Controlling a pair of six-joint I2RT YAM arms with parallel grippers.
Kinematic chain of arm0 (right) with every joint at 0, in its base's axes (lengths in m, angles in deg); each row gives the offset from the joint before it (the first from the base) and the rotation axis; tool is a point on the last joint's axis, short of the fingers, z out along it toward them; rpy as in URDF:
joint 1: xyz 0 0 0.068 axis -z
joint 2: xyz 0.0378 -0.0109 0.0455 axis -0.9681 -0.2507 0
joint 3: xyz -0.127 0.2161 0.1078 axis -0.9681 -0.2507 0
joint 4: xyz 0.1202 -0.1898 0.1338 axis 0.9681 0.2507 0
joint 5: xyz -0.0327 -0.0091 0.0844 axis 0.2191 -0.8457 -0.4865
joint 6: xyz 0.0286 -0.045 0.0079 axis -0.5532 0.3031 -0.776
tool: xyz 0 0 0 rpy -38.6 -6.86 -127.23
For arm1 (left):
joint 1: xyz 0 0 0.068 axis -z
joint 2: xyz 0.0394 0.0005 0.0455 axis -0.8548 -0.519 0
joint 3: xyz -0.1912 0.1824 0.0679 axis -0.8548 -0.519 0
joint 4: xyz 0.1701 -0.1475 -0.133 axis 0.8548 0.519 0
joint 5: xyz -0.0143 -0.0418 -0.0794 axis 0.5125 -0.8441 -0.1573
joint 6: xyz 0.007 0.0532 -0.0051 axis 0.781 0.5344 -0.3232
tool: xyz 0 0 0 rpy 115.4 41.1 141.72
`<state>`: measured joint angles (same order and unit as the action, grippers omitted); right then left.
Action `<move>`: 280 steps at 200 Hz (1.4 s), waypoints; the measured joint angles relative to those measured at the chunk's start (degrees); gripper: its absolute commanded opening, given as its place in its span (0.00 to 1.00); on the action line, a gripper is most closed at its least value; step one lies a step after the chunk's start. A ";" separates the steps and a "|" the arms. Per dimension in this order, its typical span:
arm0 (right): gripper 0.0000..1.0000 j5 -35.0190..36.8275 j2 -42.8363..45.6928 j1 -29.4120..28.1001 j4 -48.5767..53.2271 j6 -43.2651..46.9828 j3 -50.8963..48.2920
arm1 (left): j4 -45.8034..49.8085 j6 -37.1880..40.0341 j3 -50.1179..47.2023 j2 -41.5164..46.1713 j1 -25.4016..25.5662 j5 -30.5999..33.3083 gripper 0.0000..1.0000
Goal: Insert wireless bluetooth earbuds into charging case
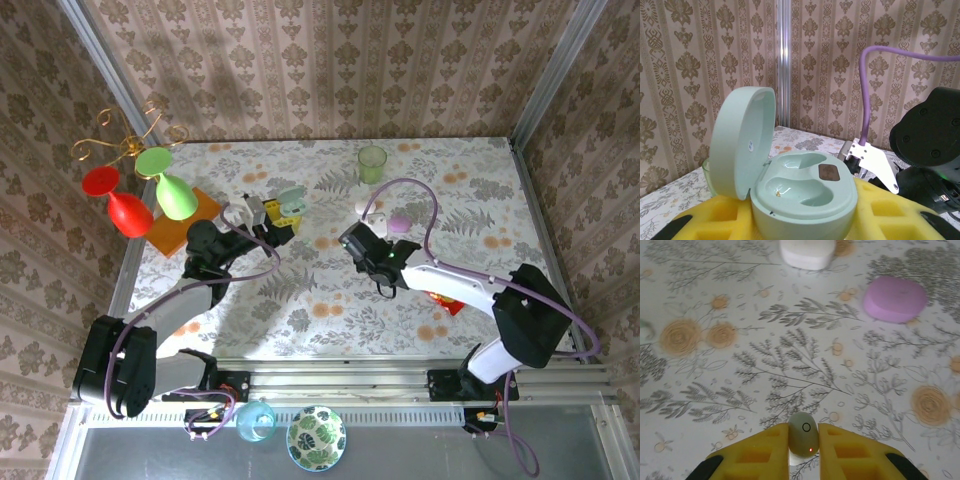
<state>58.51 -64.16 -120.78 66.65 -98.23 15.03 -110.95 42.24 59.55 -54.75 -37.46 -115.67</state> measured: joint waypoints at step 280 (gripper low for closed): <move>0.15 -5.09 2.62 -8.22 -4.37 8.66 19.76 | 0.50 11.19 0.46 -12.00 9.14 7.17 0.16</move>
<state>53.42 -61.53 -129.00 62.28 -89.58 34.79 -110.45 53.43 60.01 -66.74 -28.32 -108.50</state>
